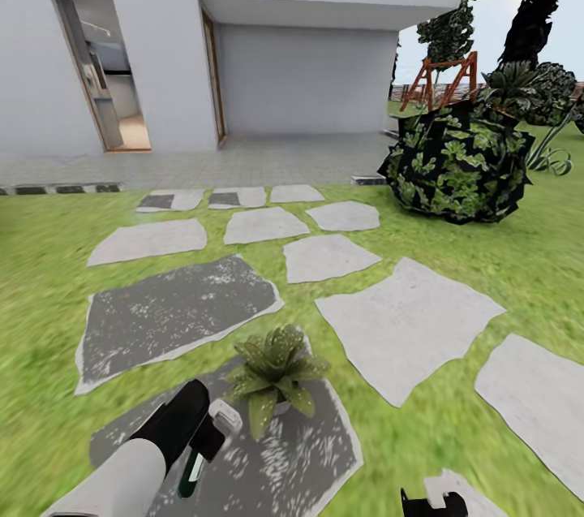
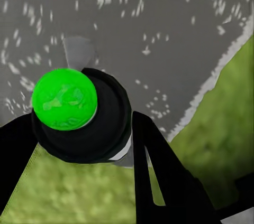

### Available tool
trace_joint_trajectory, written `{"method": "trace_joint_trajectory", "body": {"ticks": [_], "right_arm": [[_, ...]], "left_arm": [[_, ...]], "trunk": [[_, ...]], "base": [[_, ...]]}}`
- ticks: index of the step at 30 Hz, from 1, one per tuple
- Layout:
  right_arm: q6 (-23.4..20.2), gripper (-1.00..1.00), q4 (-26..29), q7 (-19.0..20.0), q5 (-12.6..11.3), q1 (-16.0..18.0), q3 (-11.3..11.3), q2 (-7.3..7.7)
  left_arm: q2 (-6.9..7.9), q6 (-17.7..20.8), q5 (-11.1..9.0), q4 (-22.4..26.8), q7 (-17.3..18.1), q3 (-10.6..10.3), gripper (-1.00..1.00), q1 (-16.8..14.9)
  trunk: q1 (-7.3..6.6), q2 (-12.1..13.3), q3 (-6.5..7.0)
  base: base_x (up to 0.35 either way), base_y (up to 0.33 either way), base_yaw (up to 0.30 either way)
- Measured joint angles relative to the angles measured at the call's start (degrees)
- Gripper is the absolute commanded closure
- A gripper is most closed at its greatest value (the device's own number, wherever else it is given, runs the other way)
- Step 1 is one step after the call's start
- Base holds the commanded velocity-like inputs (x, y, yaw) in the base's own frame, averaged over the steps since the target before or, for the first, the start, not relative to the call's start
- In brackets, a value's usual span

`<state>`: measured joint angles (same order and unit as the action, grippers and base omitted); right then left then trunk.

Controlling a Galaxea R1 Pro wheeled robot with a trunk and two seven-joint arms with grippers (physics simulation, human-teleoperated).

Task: Pick up the pesticide atomizer in the garden and spray insectifuge to fully cover both potted plants in the garden.

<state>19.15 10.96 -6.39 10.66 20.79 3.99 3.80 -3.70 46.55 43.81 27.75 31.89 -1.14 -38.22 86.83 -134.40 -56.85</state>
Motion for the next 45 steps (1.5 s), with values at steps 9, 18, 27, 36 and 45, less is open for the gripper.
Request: {"method": "trace_joint_trajectory", "body": {"ticks": [9, 18, 27, 36, 45], "right_arm": [[0.00, -1.00, 0.00, 0.00, 0.00, 0.00, 0.06, -0.09], [0.02, -1.00, 0.01, -0.03, 0.00, 0.00, 0.07, -0.07], [0.02, -1.00, 0.01, -0.02, 0.00, 0.00, 0.04, -0.05], [0.00, -1.00, 0.01, -0.02, 0.00, 0.00, 0.01, -0.07], [0.01, -1.00, 0.00, -0.01, 0.00, 0.00, 0.00, -0.08]], "left_arm": [[-0.17, 0.00, 0.00, -0.38, 0.00, -0.06, 1.00, 0.00], [-0.03, -0.12, 0.45, -0.84, 0.00, -0.35, 1.00, 0.96], [0.37, -0.17, 0.50, -0.80, 0.07, -0.59, 1.00, 1.50], [0.32, -0.18, 0.51, -0.43, 0.05, -0.61, 1.00, 1.54], [0.27, -0.11, 0.44, 0.20, -0.02, -0.55, 1.00, 1.50]], "trunk": [[0.02, 0.00, 0.00], [0.02, 0.00, 0.00], [0.03, 0.00, 0.00], [0.04, 0.00, 0.00], [0.04, 0.00, 0.00]], "base": [[0.119, -0.001, 0.133], [0.001, -0.142, 0.002], [-0.007, -0.249, 0.000], [-0.213, -0.202, 0.000], [-0.232, -0.176, 0.000]]}}
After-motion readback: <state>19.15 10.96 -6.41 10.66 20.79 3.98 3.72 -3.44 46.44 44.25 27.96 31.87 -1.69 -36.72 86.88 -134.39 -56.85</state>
